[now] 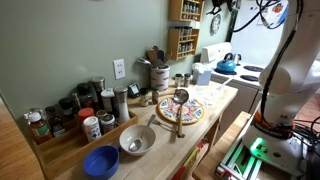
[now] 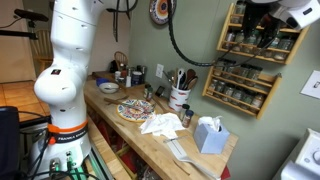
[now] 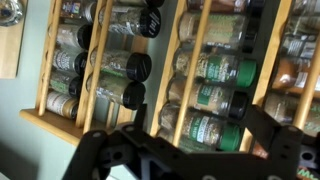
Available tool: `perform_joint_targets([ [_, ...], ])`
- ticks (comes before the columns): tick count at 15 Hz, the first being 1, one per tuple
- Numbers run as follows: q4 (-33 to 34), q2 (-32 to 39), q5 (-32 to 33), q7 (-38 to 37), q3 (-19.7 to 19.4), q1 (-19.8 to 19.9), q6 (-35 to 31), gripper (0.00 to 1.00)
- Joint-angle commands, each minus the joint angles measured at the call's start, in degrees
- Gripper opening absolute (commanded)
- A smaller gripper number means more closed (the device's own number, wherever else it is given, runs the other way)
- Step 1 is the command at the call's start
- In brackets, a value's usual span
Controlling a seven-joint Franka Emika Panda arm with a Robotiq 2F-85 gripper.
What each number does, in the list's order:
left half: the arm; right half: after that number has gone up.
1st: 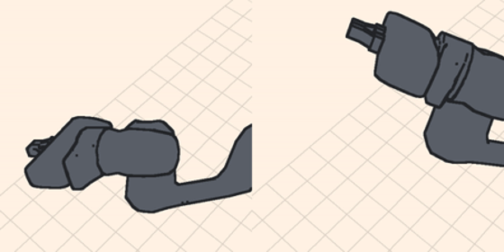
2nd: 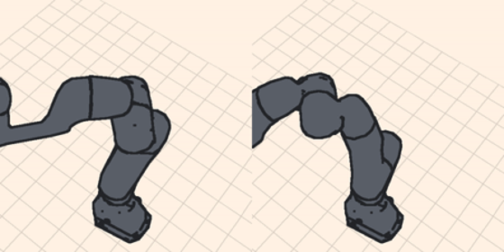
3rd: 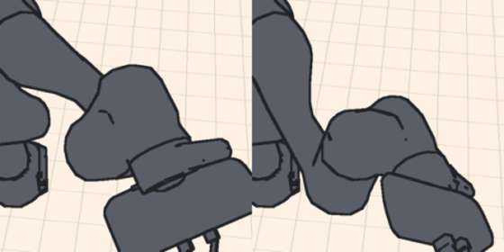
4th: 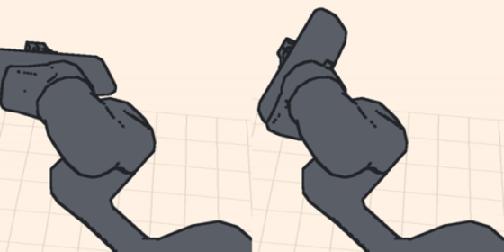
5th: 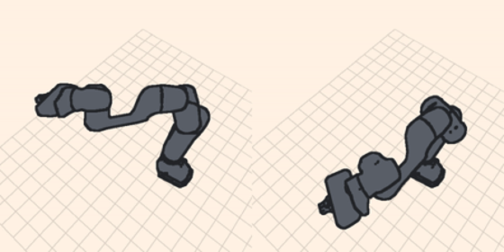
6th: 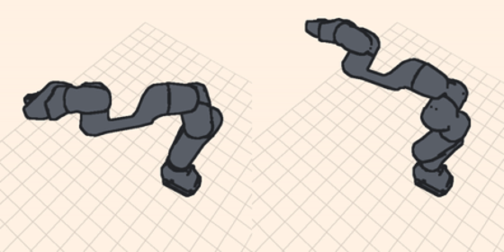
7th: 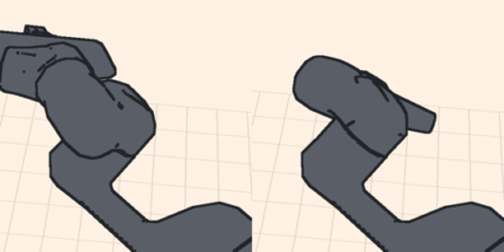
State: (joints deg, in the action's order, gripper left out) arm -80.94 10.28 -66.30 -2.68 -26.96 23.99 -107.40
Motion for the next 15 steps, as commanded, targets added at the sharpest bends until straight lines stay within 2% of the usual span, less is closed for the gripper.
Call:
perform_joint_targets([
  [1, 5.0, 4.8, -3.6, -4.8, 2.2, 3.1, -3.1, 1.0],
  [8, 11.1, 10.0, -2.4, -13.4, 5.2, 4.1, -12.0, 1.0],
  [15, 15.3, 13.7, -1.7, -17.2, 7.2, 5.5, -15.3, 1.0],
])
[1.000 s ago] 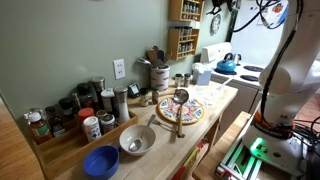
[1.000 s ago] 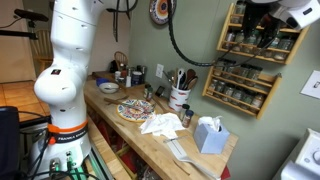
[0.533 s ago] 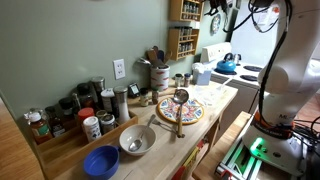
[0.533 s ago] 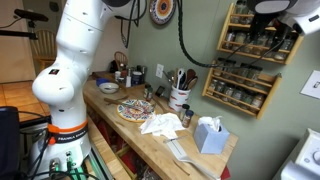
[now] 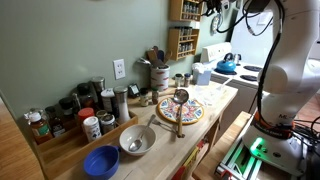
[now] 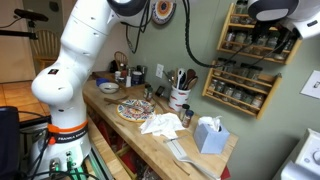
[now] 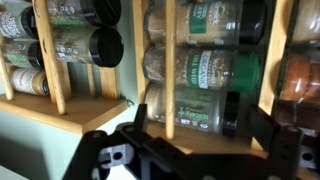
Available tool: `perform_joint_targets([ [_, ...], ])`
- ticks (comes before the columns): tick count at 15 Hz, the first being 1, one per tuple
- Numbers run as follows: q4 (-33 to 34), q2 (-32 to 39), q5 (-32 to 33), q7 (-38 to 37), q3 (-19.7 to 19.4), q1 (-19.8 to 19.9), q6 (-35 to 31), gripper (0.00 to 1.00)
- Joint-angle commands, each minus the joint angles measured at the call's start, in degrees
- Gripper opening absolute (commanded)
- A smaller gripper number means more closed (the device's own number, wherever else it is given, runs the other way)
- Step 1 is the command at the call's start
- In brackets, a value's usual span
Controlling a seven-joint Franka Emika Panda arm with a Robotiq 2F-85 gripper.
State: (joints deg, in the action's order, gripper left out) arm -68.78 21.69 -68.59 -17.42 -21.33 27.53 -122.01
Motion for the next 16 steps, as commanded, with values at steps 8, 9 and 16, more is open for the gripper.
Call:
perform_joint_targets([
  [8, 5.6, 4.0, 1.1, -3.6, 3.3, 3.2, -0.8, 1.0],
  [9, 5.8, 4.1, 1.1, -3.6, 3.5, 3.3, -0.9, 1.0],
  [16, 5.7, 4.8, 2.5, -3.3, 3.6, 3.3, -1.1, 1.0],
])
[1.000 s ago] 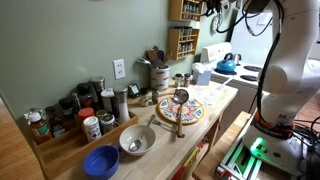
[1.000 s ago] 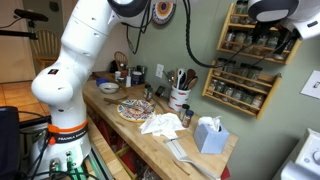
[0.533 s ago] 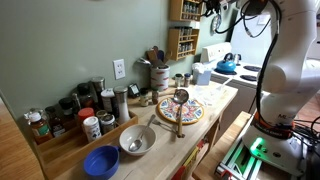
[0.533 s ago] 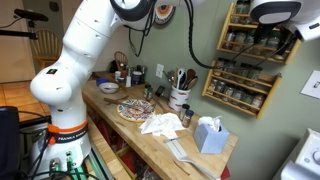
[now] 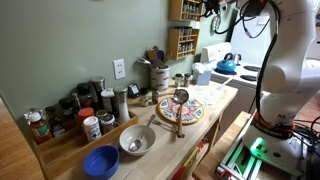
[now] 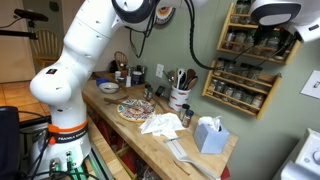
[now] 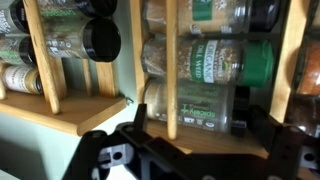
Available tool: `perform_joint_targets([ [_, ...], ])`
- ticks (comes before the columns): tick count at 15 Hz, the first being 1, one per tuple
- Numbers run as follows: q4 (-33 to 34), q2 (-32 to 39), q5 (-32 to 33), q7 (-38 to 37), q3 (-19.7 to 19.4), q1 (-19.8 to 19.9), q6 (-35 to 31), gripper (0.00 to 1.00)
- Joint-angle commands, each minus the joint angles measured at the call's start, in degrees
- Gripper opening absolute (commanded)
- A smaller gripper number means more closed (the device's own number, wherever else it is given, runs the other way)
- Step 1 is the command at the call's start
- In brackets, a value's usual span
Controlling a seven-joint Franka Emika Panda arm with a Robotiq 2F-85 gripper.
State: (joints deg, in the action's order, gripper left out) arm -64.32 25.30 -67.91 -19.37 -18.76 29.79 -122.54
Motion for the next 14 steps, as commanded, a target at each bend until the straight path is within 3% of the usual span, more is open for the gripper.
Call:
perform_joint_targets([
  [1, 1.1, 1.1, 2.1, -1.3, 1.0, 1.0, -0.7, 1.0],
  [14, -1.6, -1.2, 7.4, 1.6, -2.0, -0.2, 1.2, 1.0],
])
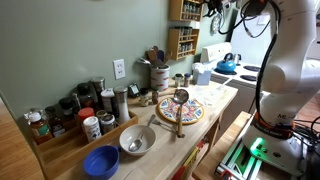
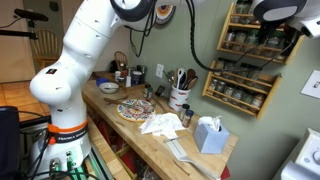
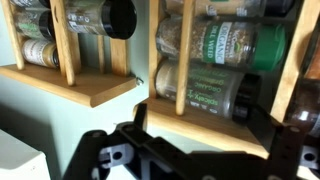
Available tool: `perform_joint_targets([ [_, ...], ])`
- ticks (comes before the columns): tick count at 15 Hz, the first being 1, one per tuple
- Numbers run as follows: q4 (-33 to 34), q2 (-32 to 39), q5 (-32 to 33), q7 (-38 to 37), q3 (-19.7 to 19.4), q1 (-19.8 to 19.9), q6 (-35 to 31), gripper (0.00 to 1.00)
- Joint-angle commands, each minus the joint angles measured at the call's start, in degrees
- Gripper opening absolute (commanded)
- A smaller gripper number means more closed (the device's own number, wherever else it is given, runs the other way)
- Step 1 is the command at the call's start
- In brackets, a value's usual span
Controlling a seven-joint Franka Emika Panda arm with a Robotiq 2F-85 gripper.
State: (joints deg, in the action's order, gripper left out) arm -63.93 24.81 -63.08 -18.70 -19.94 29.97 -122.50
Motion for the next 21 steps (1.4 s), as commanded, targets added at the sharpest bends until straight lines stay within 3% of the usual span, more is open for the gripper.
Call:
perform_joint_targets([
  [1, -2.0, -0.8, 3.0, 1.0, -0.8, -0.5, 1.1, 1.0],
  [13, -4.0, -2.2, 10.8, 3.6, -0.8, -1.1, 1.9, 1.0],
  [21, -2.7, -3.9, 10.9, 8.7, -0.6, 0.8, 5.2, 1.0],
])
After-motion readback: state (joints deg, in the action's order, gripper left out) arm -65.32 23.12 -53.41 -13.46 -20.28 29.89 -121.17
